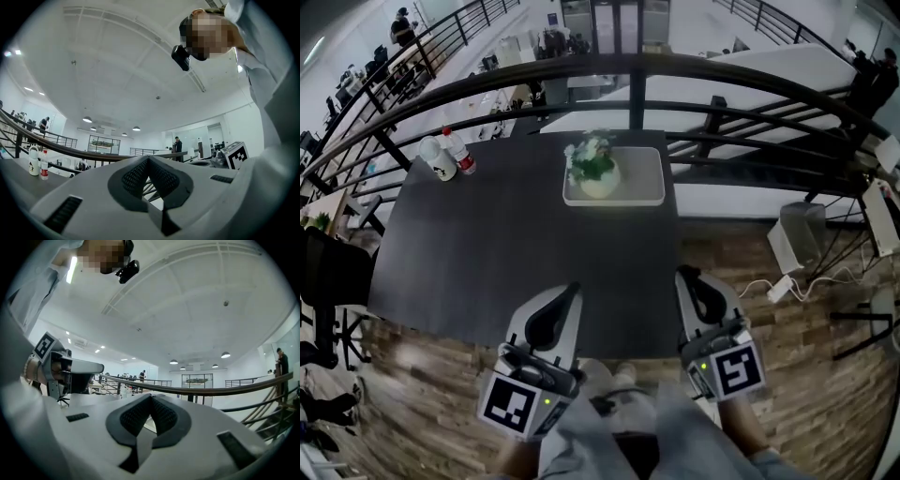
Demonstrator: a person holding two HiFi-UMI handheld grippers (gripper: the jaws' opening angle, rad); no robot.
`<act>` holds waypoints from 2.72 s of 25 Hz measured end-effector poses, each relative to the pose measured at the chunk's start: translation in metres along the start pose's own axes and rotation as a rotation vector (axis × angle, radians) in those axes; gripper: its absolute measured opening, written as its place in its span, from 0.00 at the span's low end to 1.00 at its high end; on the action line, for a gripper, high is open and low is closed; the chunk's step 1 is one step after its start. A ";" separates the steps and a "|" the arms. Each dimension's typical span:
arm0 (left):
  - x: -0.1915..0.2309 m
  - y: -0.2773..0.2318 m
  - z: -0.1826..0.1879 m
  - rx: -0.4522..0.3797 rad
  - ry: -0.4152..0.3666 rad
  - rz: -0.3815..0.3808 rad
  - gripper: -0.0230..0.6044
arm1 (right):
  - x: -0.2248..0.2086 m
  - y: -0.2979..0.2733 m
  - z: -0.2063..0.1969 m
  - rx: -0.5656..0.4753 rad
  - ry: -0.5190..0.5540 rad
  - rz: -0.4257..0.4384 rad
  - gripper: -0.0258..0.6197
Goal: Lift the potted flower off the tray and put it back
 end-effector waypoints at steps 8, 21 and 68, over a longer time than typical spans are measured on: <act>0.018 -0.016 -0.005 0.002 0.017 0.001 0.03 | -0.009 -0.025 -0.006 0.010 -0.012 -0.002 0.05; 0.078 -0.039 -0.024 0.046 0.045 -0.004 0.03 | -0.010 -0.096 -0.019 0.066 -0.010 -0.010 0.19; 0.212 -0.120 -0.090 0.113 0.162 -0.063 0.03 | -0.061 -0.311 -0.162 0.331 0.009 -0.047 0.48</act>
Point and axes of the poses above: the fingertips, and each gripper's own axes: y backward along the fingers, x to its left, z out of its top, the point moved 5 cm from there along y, backward along the fingers, and after that the axes turned 6 degrees about -y, right-handed, at the moved point
